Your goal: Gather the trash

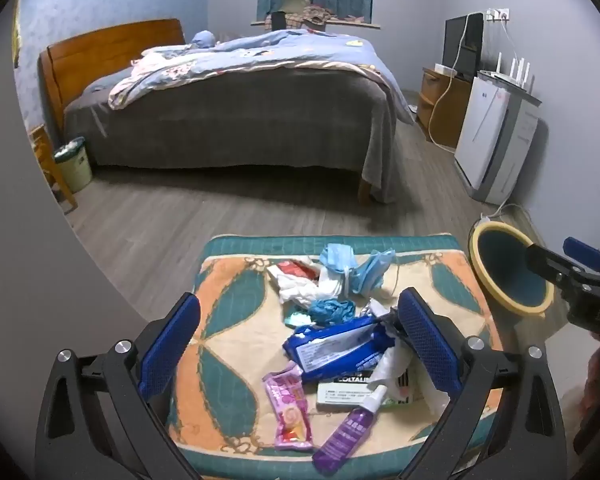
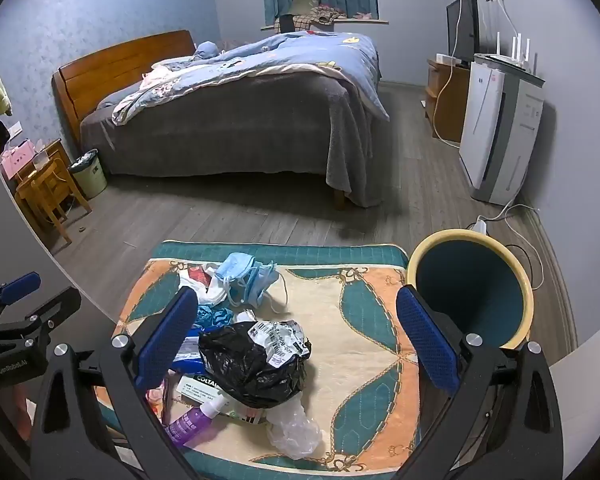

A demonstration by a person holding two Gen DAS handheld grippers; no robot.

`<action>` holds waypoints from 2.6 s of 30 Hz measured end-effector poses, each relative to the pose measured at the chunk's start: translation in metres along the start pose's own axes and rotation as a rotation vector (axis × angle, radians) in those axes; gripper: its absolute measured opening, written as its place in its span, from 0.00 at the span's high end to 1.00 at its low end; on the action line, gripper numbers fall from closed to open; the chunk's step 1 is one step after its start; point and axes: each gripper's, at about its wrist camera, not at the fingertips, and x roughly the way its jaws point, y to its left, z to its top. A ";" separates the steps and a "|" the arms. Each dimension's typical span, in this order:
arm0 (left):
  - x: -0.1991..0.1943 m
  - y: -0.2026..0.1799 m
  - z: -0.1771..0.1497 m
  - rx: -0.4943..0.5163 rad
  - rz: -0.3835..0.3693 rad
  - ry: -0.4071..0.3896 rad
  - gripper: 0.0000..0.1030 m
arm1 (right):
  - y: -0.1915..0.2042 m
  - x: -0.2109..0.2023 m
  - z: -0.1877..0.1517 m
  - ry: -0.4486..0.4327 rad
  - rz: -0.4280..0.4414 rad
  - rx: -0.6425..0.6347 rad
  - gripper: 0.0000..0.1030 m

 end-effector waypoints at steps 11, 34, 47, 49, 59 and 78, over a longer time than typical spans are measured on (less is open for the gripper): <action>-0.003 0.000 0.001 0.005 -0.007 -0.004 0.05 | -0.003 0.001 0.001 0.007 -0.001 0.005 0.05; -0.001 -0.002 -0.003 0.009 0.001 -0.003 0.05 | 0.001 0.001 0.001 0.006 -0.008 -0.009 0.05; 0.001 -0.001 -0.004 0.011 -0.001 0.002 0.05 | 0.000 0.001 -0.001 0.010 -0.009 -0.010 0.05; 0.002 -0.002 -0.004 0.011 -0.002 0.003 0.05 | 0.000 0.001 -0.001 0.010 -0.009 -0.010 0.05; 0.004 -0.003 -0.006 0.010 -0.003 0.007 0.05 | -0.004 0.001 -0.003 0.014 -0.010 -0.011 0.05; 0.004 -0.002 -0.005 0.010 -0.003 0.010 0.05 | -0.001 0.005 -0.005 0.019 -0.015 -0.011 0.05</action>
